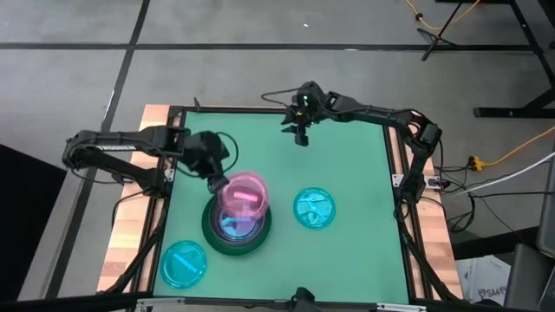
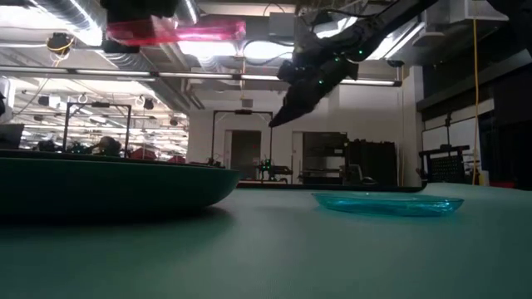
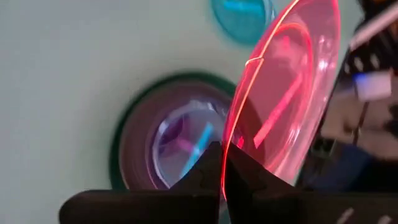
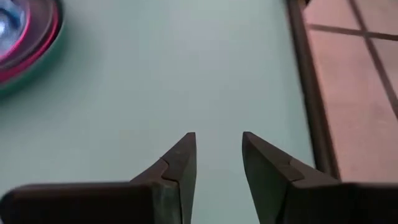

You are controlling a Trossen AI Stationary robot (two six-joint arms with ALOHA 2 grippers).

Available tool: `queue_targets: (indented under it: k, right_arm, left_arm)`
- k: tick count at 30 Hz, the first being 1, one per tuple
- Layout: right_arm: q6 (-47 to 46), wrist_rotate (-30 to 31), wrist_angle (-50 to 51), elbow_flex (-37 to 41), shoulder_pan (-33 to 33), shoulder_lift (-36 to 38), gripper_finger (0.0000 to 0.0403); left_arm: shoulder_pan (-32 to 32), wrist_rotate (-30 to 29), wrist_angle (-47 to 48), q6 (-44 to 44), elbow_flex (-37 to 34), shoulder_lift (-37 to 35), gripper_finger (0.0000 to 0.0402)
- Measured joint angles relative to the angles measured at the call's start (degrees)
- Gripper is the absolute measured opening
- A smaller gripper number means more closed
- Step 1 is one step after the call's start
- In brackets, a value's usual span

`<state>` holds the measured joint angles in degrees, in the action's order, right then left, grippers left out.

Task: Stack plastic plates
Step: Stack the light pink plate on top of the stacked light blue plate

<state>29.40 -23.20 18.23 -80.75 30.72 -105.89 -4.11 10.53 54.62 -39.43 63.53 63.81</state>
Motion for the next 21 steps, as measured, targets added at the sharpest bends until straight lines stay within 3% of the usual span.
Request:
queue_targets:
  k: [10, 21]
  right_arm:
    - [4.09, 2.11, 4.01, 0.02, -4.79, 0.0, 0.012]
    - [4.16, 3.57, 3.97, 0.02, -9.69, 0.0, 0.012]
  left_arm:
    - [12.07, -3.2, 0.89, -2.49, 0.0, 5.59, 0.0]
    - [14.61, -3.63, 2.71, -1.22, 0.0, 16.72, 0.0]
